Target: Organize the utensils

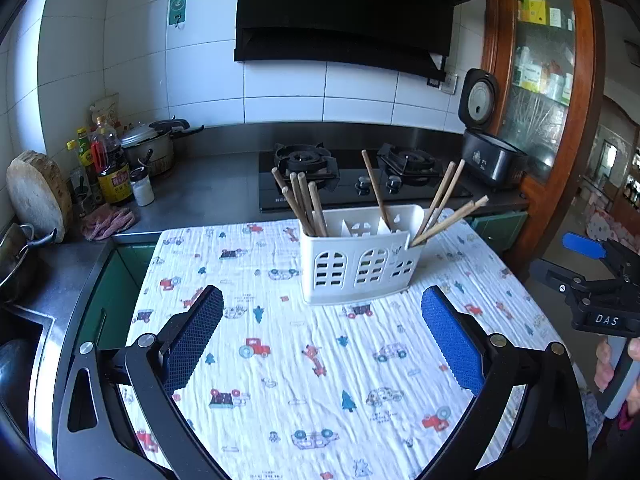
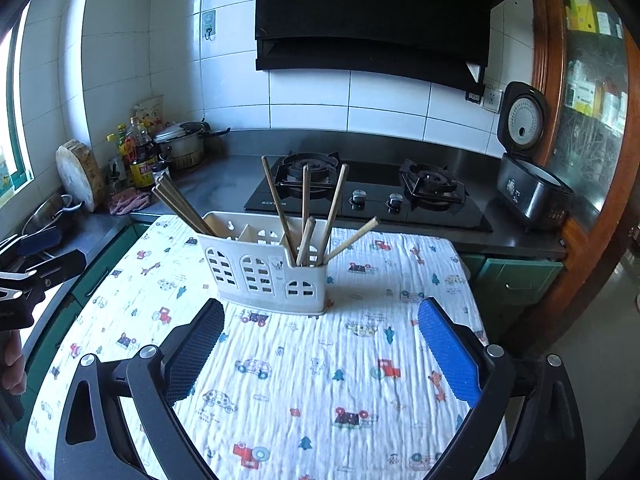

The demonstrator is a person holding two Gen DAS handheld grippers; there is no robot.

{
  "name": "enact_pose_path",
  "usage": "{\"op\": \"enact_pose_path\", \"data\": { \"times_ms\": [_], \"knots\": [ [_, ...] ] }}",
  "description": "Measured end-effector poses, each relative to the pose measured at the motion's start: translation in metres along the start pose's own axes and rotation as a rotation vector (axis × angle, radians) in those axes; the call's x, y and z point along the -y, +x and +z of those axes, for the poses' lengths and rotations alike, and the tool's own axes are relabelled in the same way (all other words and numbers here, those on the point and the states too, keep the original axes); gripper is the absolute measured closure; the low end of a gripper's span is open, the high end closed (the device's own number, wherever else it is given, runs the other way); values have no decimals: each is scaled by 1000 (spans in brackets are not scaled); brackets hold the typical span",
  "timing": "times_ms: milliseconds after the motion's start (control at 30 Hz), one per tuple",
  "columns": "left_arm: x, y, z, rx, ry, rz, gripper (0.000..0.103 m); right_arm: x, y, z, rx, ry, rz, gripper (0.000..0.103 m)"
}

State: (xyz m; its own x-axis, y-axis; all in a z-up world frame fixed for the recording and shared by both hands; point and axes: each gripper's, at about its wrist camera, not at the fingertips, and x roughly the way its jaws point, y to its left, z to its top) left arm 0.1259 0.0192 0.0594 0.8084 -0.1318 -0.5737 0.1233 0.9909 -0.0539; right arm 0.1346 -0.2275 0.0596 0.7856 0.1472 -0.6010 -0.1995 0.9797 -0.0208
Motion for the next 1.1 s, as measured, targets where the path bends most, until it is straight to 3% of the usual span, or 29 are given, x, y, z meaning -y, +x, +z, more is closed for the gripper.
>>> {"op": "enact_pose_path", "data": {
  "times_ms": [500, 1100],
  "knots": [
    [-3, -11, -31, -20, -41, 23, 5, -5, -14, -37, -15, 61, 1, 8],
    [1, -25, -49, -21, -32, 12, 5, -5, -30, -46, -9, 65, -12, 8]
  ]
}}
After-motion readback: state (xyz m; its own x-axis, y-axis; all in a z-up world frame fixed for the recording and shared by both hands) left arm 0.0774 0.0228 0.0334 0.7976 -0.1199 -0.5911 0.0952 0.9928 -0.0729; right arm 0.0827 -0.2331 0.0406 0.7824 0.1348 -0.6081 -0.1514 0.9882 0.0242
